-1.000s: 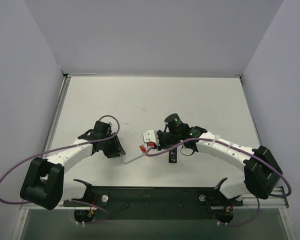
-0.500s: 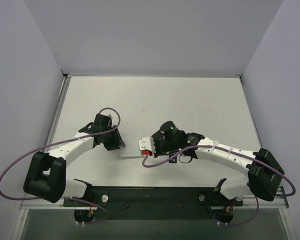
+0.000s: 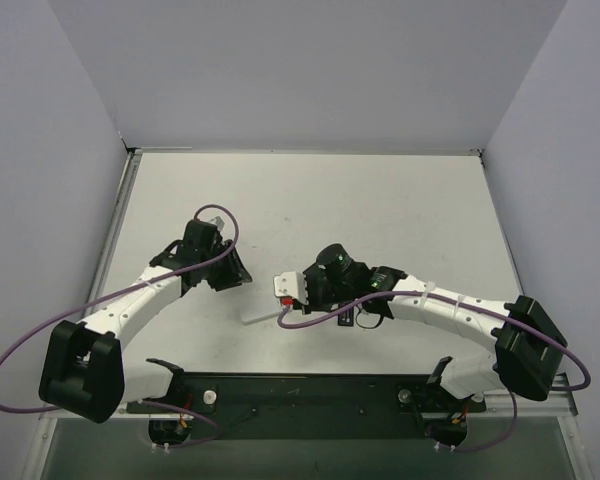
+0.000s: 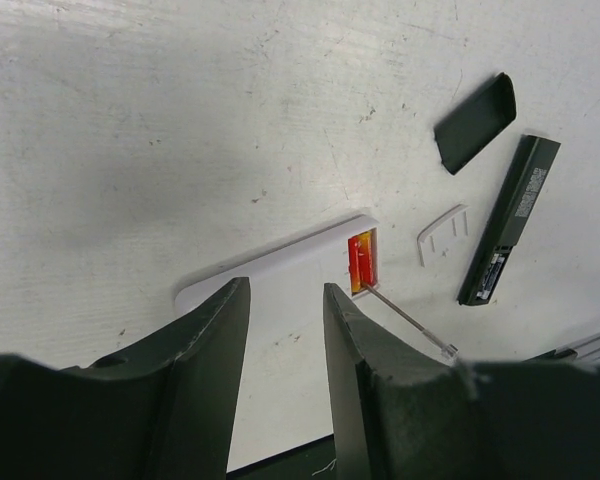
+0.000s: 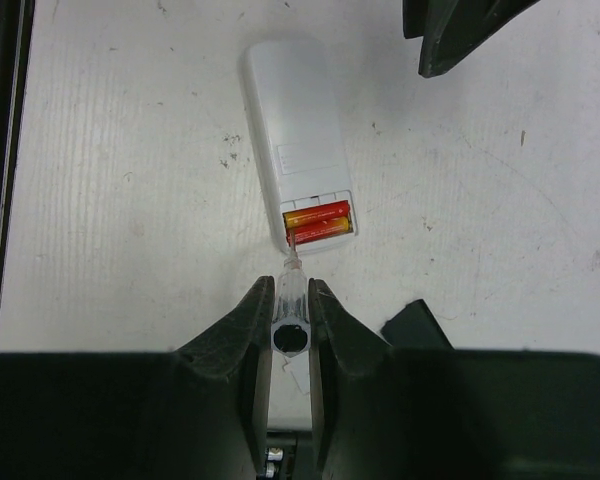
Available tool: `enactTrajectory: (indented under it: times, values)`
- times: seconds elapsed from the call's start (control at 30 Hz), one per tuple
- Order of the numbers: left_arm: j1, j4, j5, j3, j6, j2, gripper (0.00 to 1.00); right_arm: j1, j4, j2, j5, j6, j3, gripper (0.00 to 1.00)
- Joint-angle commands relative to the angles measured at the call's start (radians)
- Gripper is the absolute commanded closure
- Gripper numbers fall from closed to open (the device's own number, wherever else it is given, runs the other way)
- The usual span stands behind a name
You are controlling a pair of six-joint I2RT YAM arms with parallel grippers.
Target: Unload the batteries from the remote control
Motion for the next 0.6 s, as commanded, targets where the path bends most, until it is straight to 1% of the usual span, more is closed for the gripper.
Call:
enactTrajectory:
  times: [0.0,0.13,0.23,0.37,0.47,0.57]
  values:
    - [-0.006,0.059,0.055,-0.014,-0.022,0.034,0.57,0.009,-0.029,0.018,0.017,0.016,0.058,1.00]
    - [-0.008,0.100,0.089,-0.054,-0.041,0.039,0.60,0.007,-0.059,0.031,0.005,0.010,0.089,1.00]
    - [-0.014,0.059,0.042,-0.051,-0.027,0.023,0.60,0.009,-0.076,0.042,0.011,0.007,0.090,1.00]
    - [-0.003,-0.013,-0.006,-0.005,0.007,0.017,0.50,0.021,-0.073,0.038,0.008,0.039,0.061,1.00]
    - [0.008,-0.048,-0.021,0.017,0.018,0.016,0.47,0.058,-0.066,0.030,0.041,0.047,0.033,1.00]
    - [0.011,-0.058,-0.025,0.031,0.019,0.008,0.47,0.076,-0.066,0.021,0.058,0.080,0.027,1.00]
